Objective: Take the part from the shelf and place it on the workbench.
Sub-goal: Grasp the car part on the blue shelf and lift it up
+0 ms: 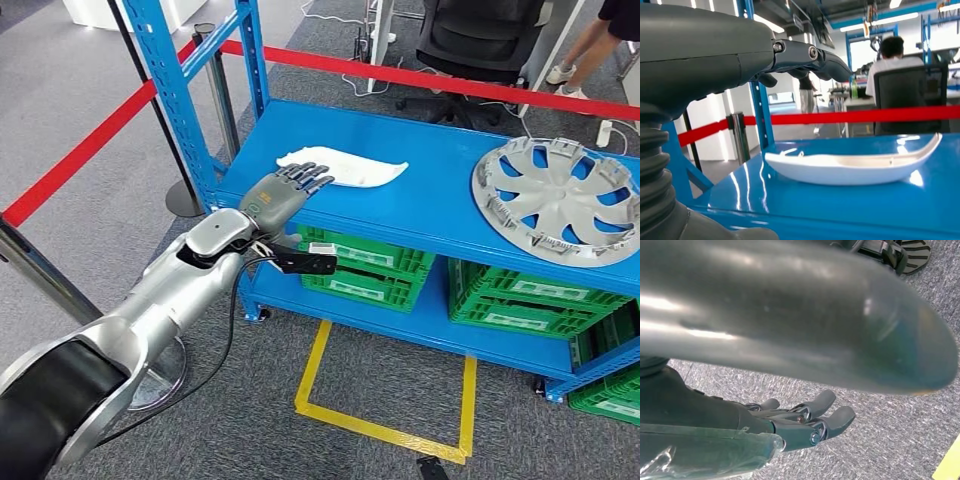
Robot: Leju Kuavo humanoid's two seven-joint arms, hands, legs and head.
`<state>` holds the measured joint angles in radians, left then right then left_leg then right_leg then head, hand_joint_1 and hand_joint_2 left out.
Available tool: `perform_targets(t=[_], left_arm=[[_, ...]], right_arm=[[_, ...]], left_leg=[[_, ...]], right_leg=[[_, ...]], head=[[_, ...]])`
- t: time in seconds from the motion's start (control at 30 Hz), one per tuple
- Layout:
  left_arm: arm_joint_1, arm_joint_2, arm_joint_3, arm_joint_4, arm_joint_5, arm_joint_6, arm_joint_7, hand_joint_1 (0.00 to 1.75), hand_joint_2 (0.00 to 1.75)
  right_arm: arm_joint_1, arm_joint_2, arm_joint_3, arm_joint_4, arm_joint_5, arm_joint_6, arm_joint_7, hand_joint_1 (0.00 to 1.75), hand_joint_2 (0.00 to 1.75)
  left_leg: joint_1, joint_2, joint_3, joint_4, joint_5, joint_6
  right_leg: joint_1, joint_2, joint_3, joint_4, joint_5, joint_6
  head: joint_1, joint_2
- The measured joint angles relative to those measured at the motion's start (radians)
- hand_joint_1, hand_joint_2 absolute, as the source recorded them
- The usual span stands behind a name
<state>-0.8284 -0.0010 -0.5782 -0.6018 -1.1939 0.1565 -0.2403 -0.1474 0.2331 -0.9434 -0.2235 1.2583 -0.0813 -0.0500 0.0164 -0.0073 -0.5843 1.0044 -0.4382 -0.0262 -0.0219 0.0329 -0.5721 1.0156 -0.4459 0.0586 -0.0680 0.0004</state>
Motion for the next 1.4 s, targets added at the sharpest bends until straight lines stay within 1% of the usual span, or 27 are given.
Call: perform_targets(t=[0.4,0.8,1.0,1.13,1.27,1.4], left_arm=[[-0.019,0.000,-0.022,0.039,0.014,-0.006,-0.004,0.00,1.75],[-0.030,0.001,-0.035,0.061,0.038,-0.036,0.001,0.00,1.75],[-0.034,0.002,-0.035,0.081,0.074,-0.062,0.004,0.00,1.75],[-0.034,0.006,-0.035,0.106,0.088,-0.060,0.012,0.00,1.75],[-0.034,0.012,-0.032,0.126,0.105,-0.048,0.011,0.00,0.00],[-0.033,0.015,-0.028,0.137,0.124,-0.041,0.001,0.00,0.00]], right_arm=[[0.000,0.000,0.013,0.000,-0.004,0.000,0.000,0.00,0.00],[0.000,0.000,0.013,0.000,-0.010,0.000,0.000,0.00,0.00],[0.000,0.000,0.019,0.000,-0.010,0.000,0.002,0.00,0.00],[-0.001,0.000,0.022,0.000,-0.010,0.000,0.006,0.00,0.00],[-0.001,0.000,0.025,0.000,-0.010,-0.001,0.009,0.00,0.00],[-0.001,0.000,0.033,0.000,-0.010,-0.002,0.009,0.00,0.00]], left_leg=[[0.000,0.000,0.000,0.000,0.000,0.000],[0.000,0.000,0.000,0.000,0.000,0.000],[0.000,0.000,0.000,0.000,0.000,0.000],[0.000,0.000,0.000,0.000,0.000,0.000],[0.000,0.000,0.000,0.000,0.000,0.000],[0.000,0.000,-0.001,0.000,0.000,0.000]], right_leg=[[0.000,0.000,0.000,0.000,0.000,0.000],[0.000,0.000,0.000,0.000,0.000,0.000],[0.000,0.000,0.000,0.000,0.000,0.000],[0.000,0.000,0.000,0.000,0.000,0.000],[0.000,0.000,0.000,0.000,0.000,0.000],[0.000,0.000,0.000,0.000,0.000,0.000]], head=[[0.000,0.000],[0.000,0.000],[0.000,0.000],[0.000,0.000],[0.000,0.000],[0.000,0.000]])
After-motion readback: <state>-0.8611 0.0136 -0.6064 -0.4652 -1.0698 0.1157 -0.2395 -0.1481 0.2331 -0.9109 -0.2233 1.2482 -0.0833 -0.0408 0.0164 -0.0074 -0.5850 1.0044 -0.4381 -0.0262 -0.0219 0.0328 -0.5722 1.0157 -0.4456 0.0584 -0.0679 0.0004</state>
